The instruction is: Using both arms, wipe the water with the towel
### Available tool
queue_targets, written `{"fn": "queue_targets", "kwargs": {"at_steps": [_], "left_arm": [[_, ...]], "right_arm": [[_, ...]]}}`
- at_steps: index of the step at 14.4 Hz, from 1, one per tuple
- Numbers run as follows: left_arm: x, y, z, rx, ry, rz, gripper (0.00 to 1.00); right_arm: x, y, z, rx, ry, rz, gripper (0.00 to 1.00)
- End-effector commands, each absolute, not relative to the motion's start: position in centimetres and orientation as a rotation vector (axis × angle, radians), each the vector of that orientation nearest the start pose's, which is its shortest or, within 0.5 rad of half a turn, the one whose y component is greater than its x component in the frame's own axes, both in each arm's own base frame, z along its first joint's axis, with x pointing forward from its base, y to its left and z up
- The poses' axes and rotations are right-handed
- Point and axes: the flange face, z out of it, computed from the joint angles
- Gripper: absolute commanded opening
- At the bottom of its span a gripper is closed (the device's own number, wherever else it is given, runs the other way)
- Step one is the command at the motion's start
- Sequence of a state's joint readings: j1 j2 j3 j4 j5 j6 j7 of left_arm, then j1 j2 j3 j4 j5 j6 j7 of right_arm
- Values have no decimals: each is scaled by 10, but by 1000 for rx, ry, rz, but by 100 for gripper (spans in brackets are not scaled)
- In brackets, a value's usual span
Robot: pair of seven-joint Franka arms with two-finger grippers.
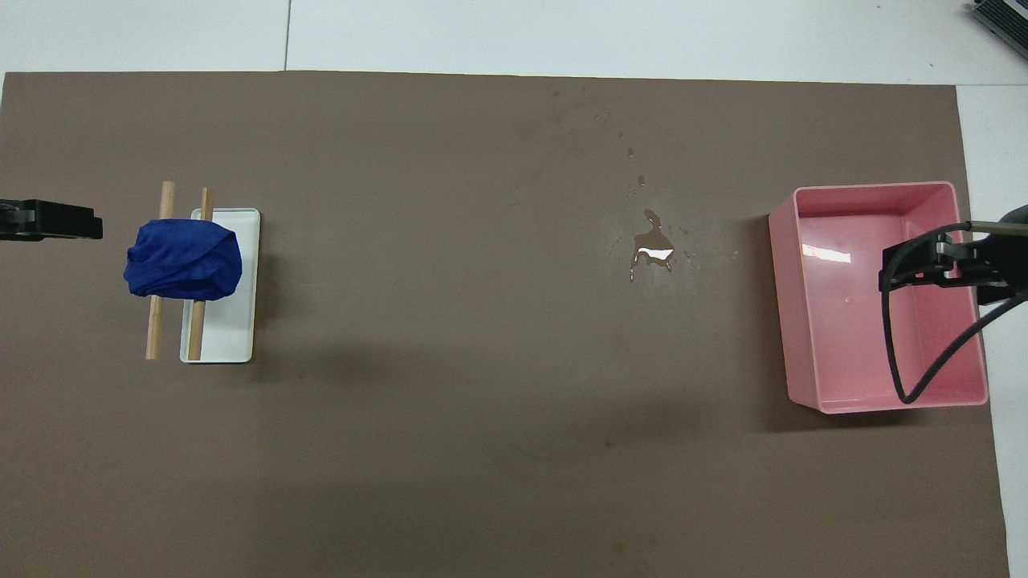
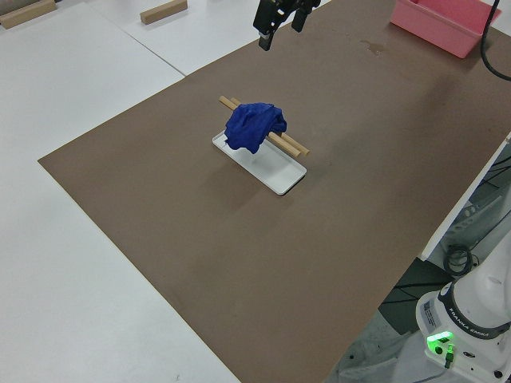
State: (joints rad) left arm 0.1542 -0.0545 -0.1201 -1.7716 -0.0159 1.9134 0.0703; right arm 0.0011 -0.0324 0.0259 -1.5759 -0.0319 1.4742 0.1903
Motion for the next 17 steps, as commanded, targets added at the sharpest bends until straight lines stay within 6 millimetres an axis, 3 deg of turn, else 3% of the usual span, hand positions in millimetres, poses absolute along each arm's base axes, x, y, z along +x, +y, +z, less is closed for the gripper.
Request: {"fn": "queue_targets", "kwargs": {"at_steps": [1,3,7,10,13,15,17], "left_arm": [[581,34,541,-3126,-46,-360,100],[594,28,506,-3138,-176,-342,100],[583,7,447,-3141,-242,-365,100],[571,6,430,-3138,-243,-324,100],[571,7,429,-3109,-207,-321,97],[570,7,429,-3109,-219,-314,83],[569,6,428,-3109,-260,-303,50]], "right_arm": [[526,7,632,-3165,229,103,100],[527,6,632,-3165,229,100,100],[527,6,632,-3165,229,103,100],[527,6,632,-3165,229,103,100],[527,6,632,-3165,229,103,100],[527,6,632,-3165,229,103,100],[527,6,632,-3165,229,103,100]]}}
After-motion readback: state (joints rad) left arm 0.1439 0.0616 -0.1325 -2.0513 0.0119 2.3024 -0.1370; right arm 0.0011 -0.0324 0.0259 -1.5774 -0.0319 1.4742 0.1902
